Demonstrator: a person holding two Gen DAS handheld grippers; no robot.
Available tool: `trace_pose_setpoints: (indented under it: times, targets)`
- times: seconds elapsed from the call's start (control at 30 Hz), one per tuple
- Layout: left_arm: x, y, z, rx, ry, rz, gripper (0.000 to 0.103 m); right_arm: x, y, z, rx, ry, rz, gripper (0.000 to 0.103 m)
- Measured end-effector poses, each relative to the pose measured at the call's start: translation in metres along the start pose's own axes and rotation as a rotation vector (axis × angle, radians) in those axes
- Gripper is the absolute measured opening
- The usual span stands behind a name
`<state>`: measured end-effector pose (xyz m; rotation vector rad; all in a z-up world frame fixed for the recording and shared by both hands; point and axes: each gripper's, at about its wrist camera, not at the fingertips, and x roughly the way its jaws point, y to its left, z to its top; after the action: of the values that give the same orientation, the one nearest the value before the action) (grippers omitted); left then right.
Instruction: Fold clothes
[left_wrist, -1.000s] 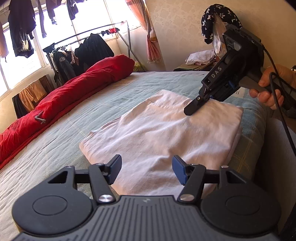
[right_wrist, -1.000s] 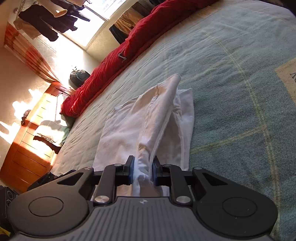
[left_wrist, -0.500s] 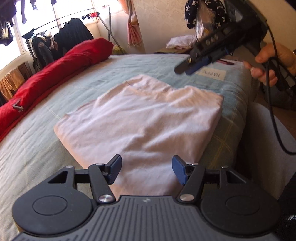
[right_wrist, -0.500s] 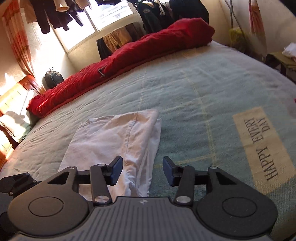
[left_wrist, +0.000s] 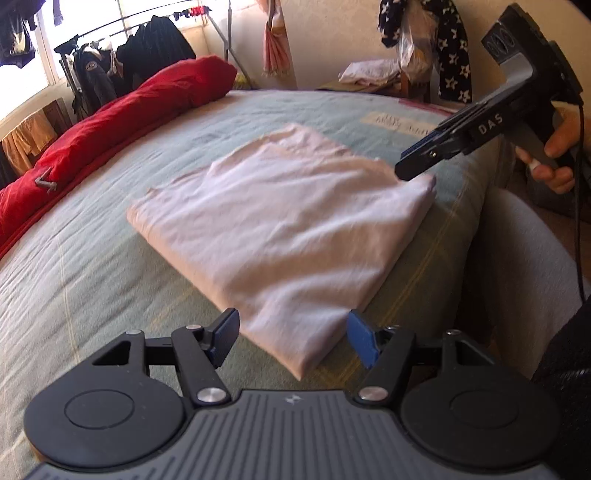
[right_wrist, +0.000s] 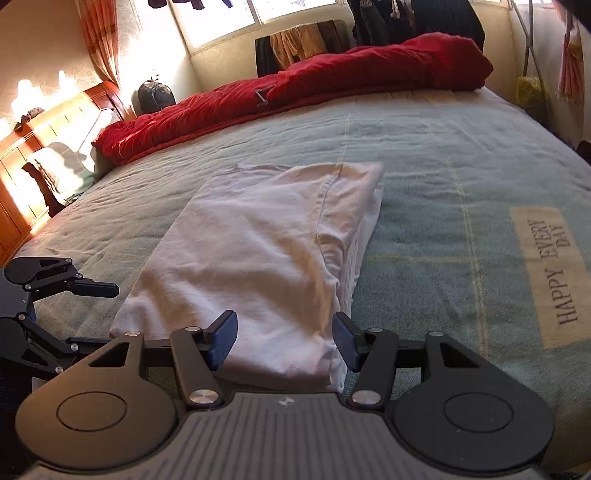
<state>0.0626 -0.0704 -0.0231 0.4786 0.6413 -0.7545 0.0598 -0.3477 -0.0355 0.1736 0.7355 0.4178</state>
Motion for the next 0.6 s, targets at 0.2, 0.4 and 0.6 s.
trace_pose_setpoints:
  times: [0.2,0.4,0.6]
  targets:
    - [0.019,-0.012,0.006,0.014,0.011,-0.085,0.069,0.026,0.031,0.0,-0.149,0.028,-0.056,0.069]
    - [0.016,-0.008,-0.017,-0.031,0.056,-0.106,0.069,0.038,0.031,-0.023,-0.22,0.08,-0.119,0.082]
    - [-0.001,0.011,-0.007,-0.079,0.007,-0.073,0.069,0.043,0.036,-0.03,-0.222,0.099,-0.07,0.103]
